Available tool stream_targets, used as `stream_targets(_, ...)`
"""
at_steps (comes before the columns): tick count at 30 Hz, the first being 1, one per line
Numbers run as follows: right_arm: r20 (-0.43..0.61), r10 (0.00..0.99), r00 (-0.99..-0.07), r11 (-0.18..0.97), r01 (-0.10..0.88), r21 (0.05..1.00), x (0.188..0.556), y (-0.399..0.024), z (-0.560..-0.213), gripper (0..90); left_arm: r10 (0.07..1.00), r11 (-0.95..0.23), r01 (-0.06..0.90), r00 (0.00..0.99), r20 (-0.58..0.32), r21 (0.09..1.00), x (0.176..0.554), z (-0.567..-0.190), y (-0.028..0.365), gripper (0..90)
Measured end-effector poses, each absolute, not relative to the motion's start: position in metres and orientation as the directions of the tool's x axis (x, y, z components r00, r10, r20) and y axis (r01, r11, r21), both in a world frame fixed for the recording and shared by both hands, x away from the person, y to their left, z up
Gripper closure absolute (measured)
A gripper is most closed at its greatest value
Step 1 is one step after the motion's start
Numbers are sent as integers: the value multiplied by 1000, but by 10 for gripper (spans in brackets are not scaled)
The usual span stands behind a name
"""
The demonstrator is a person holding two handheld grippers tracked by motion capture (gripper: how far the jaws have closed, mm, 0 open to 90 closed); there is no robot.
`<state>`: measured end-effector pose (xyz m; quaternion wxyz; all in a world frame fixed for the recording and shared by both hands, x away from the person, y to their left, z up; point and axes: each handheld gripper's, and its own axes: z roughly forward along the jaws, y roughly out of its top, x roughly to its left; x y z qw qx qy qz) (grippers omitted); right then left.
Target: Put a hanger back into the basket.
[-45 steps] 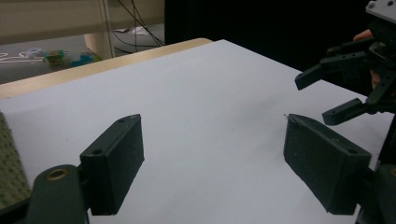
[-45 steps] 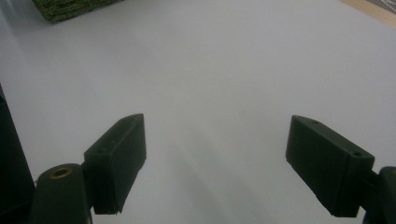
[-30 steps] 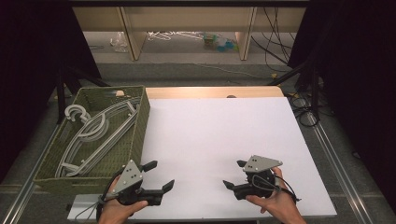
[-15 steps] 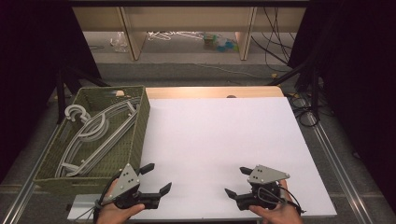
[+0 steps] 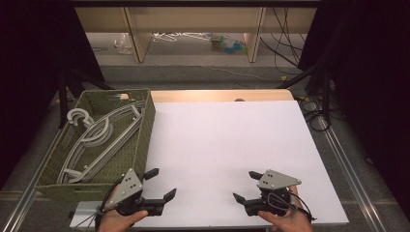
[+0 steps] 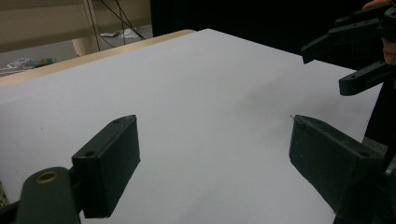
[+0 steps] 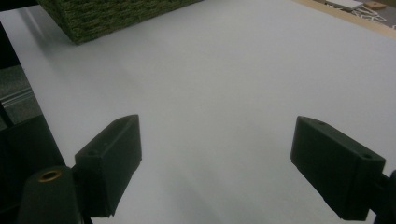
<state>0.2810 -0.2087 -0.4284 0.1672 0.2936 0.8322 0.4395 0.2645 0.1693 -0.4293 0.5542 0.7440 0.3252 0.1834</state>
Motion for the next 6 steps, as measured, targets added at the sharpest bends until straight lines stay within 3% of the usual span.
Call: stream_targets(6, -16, 637, -771, 443, 349, 826, 281, -208, -429, 175, 682, -172, 270, 727, -83, 947, 265, -429, 169, 161)
